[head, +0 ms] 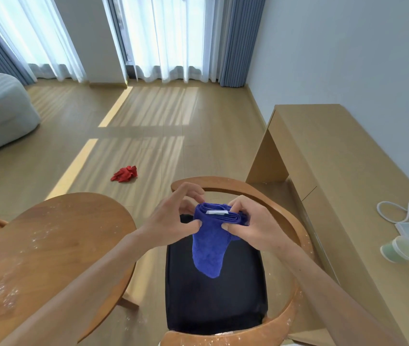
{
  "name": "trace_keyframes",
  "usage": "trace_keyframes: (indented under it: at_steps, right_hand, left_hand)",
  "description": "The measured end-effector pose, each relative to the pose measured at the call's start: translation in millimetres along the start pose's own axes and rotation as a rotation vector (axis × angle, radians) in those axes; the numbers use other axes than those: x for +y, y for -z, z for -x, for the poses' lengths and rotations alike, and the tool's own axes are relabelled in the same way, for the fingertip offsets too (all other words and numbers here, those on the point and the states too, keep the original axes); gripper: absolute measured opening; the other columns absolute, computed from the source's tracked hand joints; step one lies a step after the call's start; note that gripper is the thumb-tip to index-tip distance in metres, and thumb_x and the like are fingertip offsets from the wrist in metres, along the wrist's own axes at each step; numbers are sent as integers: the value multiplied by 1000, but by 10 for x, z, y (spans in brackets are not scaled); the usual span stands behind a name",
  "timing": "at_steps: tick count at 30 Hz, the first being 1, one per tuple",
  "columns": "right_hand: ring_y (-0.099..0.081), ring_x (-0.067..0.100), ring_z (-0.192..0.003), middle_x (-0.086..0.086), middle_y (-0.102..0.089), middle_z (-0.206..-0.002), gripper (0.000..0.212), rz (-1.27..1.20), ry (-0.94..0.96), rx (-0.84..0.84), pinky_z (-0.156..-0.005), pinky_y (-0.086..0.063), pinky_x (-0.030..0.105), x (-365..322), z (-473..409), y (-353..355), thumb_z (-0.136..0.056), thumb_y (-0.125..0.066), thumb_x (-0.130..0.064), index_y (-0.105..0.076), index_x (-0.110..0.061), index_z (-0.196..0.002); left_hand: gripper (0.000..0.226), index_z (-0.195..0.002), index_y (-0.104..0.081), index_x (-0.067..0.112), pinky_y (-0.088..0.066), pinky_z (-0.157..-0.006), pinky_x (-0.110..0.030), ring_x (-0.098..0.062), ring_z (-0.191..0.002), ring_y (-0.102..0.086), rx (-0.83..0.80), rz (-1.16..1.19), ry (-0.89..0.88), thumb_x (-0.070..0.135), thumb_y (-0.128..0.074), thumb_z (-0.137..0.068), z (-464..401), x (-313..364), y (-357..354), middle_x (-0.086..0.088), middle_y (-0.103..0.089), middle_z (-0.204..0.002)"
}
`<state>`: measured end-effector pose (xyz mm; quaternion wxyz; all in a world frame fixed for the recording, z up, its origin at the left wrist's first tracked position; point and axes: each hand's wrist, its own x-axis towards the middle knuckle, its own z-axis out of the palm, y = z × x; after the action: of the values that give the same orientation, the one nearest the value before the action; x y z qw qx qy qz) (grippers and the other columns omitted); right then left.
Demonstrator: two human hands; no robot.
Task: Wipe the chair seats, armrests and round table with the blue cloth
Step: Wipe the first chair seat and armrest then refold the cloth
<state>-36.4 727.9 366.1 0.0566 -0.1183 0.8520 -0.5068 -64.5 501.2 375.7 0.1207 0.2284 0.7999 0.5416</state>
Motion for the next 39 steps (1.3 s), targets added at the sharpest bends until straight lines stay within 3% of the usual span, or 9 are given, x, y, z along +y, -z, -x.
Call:
trace_keyframes:
  at_steps: [6, 11, 16, 21, 23, 26, 29, 34, 39]
  right_hand:
    - [-66, 21, -96, -1, -67, -98, 31, -455, -79, 113, -73, -58, 33, 63, 45, -25, -80, -75, -16, -55, -19, -103]
    - [-62, 21, -111, 1, -66, -119, 48, -570, -109, 117, -86, -53, 29, 122, 34, 0, -86, -70, -20, -54, -22, -131]
    - [-61, 3, -88, -19, -65, -91, 16, -129, -193, -46, -73, -48, 20, 138, 26, 152, -91, -64, -16, -60, -26, -103]
    - [-39, -15, -117, -23, -43, -130, 68, 126, -132, -142, -85, -35, -3, 32, -25, 326, -77, -74, -13, -42, -33, -133]
    - [-39, -11, -120, -23, -41, -135, 80, 217, -85, -275, -91, -38, 3, -1, -86, 326, -75, -74, -17, -33, -35, -142]
    - [-56, 5, -100, -11, -61, -112, 53, 379, -69, -384, -86, -50, 22, 44, -149, 316, -79, -70, -18, -53, -25, -129]
    - [-59, 3, -86, -14, -65, -91, 26, 299, -94, -283, -71, -49, 16, 183, -85, 346, -79, -71, -18, -65, -23, -104]
    - [-60, 2, -85, -14, -66, -89, 21, 133, -198, -179, -69, -47, 12, 413, 27, 349, -81, -71, -17, -65, -25, -100]
    - [-63, 2, -88, -15, -69, -92, 21, 75, -323, -56, -73, -52, 15, 760, 131, 333, -83, -70, -21, -66, -28, -103]
  left_hand:
    - [63, -123, -47, 20, -48, -97, -28, -14, -111, -61, -74, 159, 150, 27, -79, -69, 38, -182, -133, -1, -63, -117]
    - [56, -114, -50, 30, -54, -86, -26, -7, -100, -64, -95, 82, 218, 33, -79, -66, -18, -236, -224, 7, -63, -110]
    - [36, -97, -54, 32, -51, -69, -15, -2, -80, -65, -113, -57, 177, 12, -74, -75, -64, -259, -252, 9, -66, -94]
    - [35, -105, -56, 20, -57, -76, -29, -12, -83, -66, -253, -134, 175, 20, -70, -73, -129, -238, -295, 3, -68, -96]
    - [37, -108, -56, 19, -57, -78, -29, -10, -85, -66, -306, -174, 172, 19, -71, -74, -181, -223, -349, 5, -68, -97]
    - [37, -108, -58, 24, -53, -76, -19, -2, -83, -64, -338, -241, 175, 20, -73, -74, -262, -227, -374, 10, -68, -96]
    - [40, -105, -59, 26, -52, -72, -18, -2, -84, -62, -418, -315, 234, 36, -75, -69, -319, -283, -277, 12, -66, -95]
    - [46, -104, -57, 30, -56, -74, -25, -9, -87, -64, -492, -253, 346, 38, -74, -63, -375, -448, -170, 9, -65, -98]
    - [41, -106, -62, 29, -55, -69, -20, -6, -86, -66, -315, 51, 441, 22, -77, -69, -444, -739, -301, 11, -68, -94]
